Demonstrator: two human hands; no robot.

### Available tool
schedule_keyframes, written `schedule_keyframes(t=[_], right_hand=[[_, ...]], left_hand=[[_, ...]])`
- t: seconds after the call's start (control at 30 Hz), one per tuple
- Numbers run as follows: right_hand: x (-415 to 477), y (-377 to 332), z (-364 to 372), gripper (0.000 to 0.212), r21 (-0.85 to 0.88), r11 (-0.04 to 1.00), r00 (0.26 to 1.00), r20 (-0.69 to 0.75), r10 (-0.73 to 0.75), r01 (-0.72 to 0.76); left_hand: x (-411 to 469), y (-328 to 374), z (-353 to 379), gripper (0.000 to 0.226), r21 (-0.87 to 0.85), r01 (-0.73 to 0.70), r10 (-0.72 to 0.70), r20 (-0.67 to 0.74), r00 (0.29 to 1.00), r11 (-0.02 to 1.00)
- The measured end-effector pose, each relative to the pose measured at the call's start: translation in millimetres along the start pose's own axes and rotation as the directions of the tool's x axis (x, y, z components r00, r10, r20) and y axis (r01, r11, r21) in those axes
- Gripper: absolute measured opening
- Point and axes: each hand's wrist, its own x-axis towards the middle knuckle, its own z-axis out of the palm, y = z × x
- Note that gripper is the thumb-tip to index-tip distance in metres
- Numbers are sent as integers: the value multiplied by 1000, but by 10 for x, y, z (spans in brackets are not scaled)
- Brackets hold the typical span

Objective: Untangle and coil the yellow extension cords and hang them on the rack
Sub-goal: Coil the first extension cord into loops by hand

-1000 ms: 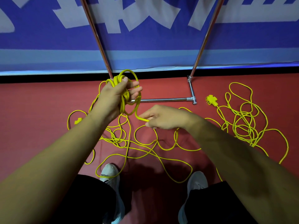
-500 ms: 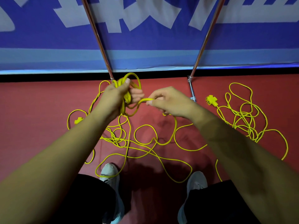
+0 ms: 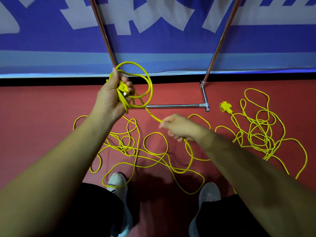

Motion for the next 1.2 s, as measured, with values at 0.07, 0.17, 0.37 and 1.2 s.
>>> schedule_keyframes(t=[0.07,0.17,0.37,1.2], right_hand=[[-68,-97,-9,29,46,996,993,91,-79,75],[-170,-240,-85,26,93,985,972,171,-160,146],[-320,-339,-160,29,3,942,896,306,-321,336],[-257,-313,-508,8,-279,793,773,-207,-600,541]], left_hand=[[-11,-22,-3,27,239,-72,73,5,997,968],[-45,-79,-23,24,551,-161,123,106,987,819],[-216,-245,76,21,819,-146,41,148,988,555],[-266,-101,90,17,957,92,-606,98,789,275]])
